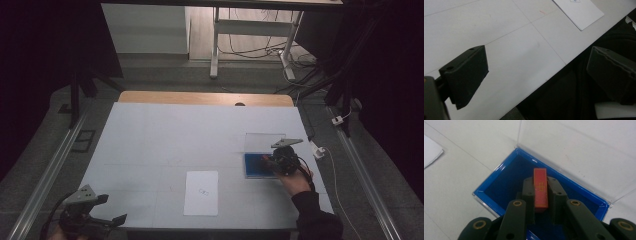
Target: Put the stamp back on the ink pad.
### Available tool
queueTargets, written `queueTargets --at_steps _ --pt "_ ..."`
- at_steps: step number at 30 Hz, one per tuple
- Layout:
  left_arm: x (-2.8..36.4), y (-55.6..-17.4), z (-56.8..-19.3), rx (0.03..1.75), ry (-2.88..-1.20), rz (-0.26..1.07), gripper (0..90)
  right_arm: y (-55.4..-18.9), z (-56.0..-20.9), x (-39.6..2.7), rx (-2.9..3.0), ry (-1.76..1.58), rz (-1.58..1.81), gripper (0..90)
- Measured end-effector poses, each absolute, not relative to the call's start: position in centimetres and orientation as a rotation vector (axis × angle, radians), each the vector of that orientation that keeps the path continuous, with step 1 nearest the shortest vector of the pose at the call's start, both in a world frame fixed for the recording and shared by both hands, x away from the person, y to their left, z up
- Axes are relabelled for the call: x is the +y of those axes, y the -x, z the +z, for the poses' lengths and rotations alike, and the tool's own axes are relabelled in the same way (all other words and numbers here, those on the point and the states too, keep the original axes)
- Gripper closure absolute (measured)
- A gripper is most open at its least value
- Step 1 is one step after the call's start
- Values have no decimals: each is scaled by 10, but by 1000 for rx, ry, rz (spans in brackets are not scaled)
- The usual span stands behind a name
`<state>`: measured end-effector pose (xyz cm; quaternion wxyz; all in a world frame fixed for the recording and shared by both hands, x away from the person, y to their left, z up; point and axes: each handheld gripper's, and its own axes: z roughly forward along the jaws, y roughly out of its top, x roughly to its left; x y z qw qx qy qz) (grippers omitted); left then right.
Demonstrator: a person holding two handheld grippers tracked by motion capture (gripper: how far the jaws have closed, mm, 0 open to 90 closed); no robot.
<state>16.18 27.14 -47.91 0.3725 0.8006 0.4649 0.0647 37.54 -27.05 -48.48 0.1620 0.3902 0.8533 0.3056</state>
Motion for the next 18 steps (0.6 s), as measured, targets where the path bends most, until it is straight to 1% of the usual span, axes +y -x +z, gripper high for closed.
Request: queueTargets --at_steps 3,6,13,18 --pt "271 -162 -479 1191 -2051 166 36 -376 -486 -270 2440 -1116 862 766" --pt "271 -162 -479 1192 -2050 164 36 -375 -484 -270 2426 -1122 881 731" --pt "272 -162 -479 1193 -2049 165 36 -373 -478 -270 2395 -1112 907 637" --pt "271 -162 -479 1191 -2050 164 36 -369 -472 -270 2352 -1111 930 546"
